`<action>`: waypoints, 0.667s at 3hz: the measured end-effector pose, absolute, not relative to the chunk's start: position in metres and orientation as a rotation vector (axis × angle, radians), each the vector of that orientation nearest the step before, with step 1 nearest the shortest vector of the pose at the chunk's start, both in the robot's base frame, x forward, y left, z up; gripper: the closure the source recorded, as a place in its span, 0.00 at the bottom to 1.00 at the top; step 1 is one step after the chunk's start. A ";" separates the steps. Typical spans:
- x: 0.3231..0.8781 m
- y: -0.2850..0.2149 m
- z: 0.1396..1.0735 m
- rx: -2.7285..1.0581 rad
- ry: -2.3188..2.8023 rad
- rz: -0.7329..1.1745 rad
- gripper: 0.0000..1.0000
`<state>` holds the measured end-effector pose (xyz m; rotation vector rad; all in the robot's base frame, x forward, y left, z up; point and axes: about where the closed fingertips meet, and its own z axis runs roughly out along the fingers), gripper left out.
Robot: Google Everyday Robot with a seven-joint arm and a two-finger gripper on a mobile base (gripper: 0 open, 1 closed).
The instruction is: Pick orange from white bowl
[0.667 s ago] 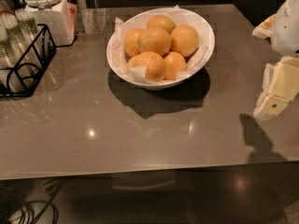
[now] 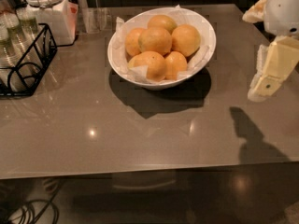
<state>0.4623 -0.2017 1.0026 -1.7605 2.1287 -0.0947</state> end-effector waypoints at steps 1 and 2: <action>0.499 -0.185 1.020 -1.820 2.038 -0.023 0.00; 0.532 -0.161 1.036 -1.867 1.942 0.004 0.00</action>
Offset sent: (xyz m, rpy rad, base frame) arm 0.0989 0.0642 0.0497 0.0892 0.0049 0.2581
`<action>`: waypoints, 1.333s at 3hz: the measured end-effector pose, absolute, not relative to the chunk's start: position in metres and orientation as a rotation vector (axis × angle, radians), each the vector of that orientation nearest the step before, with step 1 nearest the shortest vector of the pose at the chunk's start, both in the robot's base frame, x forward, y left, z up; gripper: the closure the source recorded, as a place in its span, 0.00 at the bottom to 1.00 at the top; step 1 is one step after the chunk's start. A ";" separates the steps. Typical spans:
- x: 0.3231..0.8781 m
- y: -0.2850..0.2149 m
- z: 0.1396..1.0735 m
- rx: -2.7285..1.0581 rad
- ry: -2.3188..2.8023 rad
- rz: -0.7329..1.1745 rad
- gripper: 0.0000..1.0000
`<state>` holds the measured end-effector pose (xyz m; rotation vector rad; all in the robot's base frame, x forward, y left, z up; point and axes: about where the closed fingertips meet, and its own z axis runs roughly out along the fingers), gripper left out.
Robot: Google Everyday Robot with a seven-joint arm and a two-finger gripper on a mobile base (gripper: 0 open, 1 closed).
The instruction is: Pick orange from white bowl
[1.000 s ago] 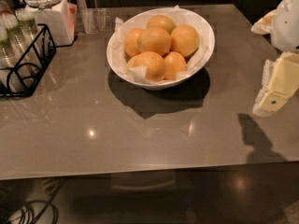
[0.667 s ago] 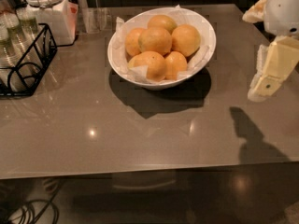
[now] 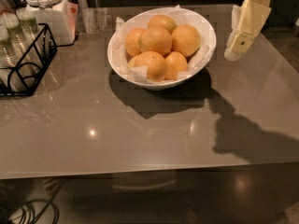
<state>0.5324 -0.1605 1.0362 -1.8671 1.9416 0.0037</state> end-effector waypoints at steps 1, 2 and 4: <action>0.540 -0.157 1.045 -1.842 1.914 -0.017 0.00; 0.555 -0.156 1.039 -1.836 1.894 0.003 0.00; 0.625 -0.132 1.020 -1.875 1.806 0.090 0.00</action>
Offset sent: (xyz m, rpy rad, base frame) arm 0.0338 -0.0017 -0.0074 0.0502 -0.0070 0.0221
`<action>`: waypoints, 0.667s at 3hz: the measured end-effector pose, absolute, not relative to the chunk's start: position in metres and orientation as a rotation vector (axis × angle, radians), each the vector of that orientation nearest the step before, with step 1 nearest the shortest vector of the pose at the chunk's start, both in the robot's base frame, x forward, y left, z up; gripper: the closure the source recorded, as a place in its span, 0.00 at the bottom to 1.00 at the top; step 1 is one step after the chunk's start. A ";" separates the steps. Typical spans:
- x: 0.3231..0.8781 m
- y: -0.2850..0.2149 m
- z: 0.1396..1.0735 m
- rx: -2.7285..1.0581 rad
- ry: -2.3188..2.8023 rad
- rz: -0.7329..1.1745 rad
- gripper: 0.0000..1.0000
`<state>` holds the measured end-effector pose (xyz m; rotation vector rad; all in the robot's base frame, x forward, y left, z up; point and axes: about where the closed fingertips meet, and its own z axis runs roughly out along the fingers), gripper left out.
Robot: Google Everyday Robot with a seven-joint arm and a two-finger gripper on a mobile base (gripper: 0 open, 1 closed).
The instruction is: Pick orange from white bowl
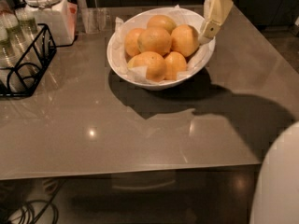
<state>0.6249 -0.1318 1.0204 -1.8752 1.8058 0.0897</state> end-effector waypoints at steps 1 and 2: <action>0.634 -0.130 1.024 -1.849 1.791 0.073 0.19; 0.636 -0.131 1.021 -1.825 1.801 0.071 0.18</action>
Offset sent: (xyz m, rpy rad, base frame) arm -0.0004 -0.0077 -0.0050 0.0151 -0.0051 -0.0452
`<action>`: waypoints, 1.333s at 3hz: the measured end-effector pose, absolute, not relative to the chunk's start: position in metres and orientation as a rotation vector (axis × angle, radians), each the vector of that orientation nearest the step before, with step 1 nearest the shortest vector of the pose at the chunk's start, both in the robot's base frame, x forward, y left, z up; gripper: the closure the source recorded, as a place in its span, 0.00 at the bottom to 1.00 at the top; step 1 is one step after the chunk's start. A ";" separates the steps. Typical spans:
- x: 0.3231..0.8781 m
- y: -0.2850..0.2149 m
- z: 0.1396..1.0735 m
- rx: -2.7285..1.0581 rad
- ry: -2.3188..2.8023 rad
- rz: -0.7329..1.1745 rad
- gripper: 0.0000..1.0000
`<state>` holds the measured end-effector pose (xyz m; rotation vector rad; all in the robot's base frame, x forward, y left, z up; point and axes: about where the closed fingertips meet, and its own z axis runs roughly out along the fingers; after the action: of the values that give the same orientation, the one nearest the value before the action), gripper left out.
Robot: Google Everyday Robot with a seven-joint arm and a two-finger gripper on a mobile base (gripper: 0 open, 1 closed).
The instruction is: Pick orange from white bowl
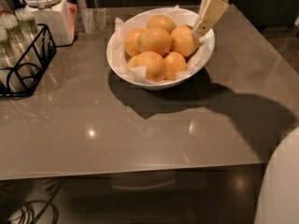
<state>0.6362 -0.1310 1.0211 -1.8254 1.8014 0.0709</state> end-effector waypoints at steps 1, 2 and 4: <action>0.640 -0.125 1.007 -1.815 1.809 0.131 0.03; 0.643 -0.117 0.989 -1.829 1.815 0.198 0.08; 0.650 -0.114 0.962 -1.840 1.840 0.270 0.09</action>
Offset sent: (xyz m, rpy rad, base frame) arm 0.0013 0.0159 -0.0511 0.0604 0.1577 0.0496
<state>0.6496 -0.1140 0.9620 -1.8397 1.8396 0.2704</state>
